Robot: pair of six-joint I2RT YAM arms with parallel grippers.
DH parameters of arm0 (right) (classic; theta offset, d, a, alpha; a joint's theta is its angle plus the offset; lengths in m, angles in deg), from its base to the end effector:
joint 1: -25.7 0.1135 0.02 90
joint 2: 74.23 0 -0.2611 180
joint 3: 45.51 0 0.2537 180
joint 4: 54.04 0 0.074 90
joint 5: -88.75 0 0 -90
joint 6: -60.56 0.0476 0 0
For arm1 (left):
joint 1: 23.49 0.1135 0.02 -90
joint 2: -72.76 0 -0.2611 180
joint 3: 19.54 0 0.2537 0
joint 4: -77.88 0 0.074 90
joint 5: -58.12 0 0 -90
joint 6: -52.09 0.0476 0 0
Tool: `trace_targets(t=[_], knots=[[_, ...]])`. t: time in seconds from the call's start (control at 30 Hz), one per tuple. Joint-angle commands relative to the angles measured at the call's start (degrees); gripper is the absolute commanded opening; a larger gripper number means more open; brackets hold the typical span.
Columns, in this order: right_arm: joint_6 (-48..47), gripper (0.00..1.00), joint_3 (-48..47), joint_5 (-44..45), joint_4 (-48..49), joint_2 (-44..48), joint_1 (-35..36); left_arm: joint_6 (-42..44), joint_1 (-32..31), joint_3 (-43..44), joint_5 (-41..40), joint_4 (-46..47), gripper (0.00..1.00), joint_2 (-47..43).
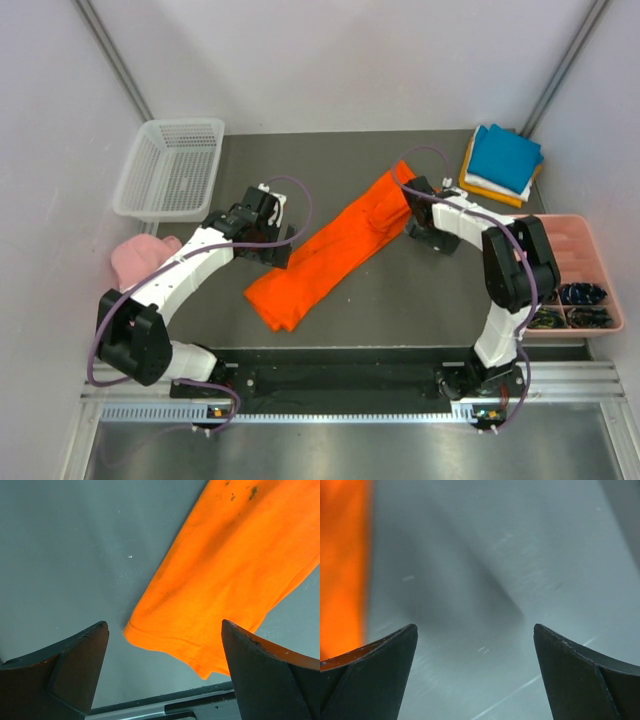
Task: Fold and stack the t-shirts
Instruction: Rotate the tshirt 90 degrees
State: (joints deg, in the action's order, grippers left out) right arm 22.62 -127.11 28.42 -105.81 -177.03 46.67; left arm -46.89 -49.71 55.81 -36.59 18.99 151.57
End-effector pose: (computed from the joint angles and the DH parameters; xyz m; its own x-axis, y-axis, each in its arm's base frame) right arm 0.3335 0.1026 0.1661 -0.6874 0.4704 -0.5533 0.5962 0.8006 -0.0600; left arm 0.2520 -0.1197 0.2468 -0.8483 0.2444 -0.4697 0.2771 0.9608 -0.0006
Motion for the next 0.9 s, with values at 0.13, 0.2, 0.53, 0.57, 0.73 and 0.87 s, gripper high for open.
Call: trace_targets(t=[0.13,0.2,0.53,0.57,0.73,0.87], knots=[[-2.0,0.99,-5.7,1.1,-7.3,-5.1,-2.3,-0.1,0.2,-0.3,-1.6,2.7,0.99,-1.3],[-2.9,0.99,-7.9,1.0,-7.4,-6.5,-2.4,-0.1,0.2,-0.4,-1.8,2.7,0.99,-1.2],[-10.9,0.99,-29.4,-2.2,-13.0,-21.2,-2.9,-0.3,0.3,0.1,-3.3,2.1,0.99,-0.7],[-11.5,0.99,-32.5,-2.9,-13.2,-22.3,-2.9,-0.3,0.3,0.0,-3.5,2.1,0.99,-0.6],[-14.3,0.99,-40.6,-7.7,-14.5,-28.1,-3.0,-0.7,0.4,0.0,-3.7,1.7,0.99,-0.3],[-16.9,0.99,-45.2,-11.9,-12.4,-31.0,-3.1,-0.9,0.4,-0.1,-4.0,1.4,0.99,-0.1]])
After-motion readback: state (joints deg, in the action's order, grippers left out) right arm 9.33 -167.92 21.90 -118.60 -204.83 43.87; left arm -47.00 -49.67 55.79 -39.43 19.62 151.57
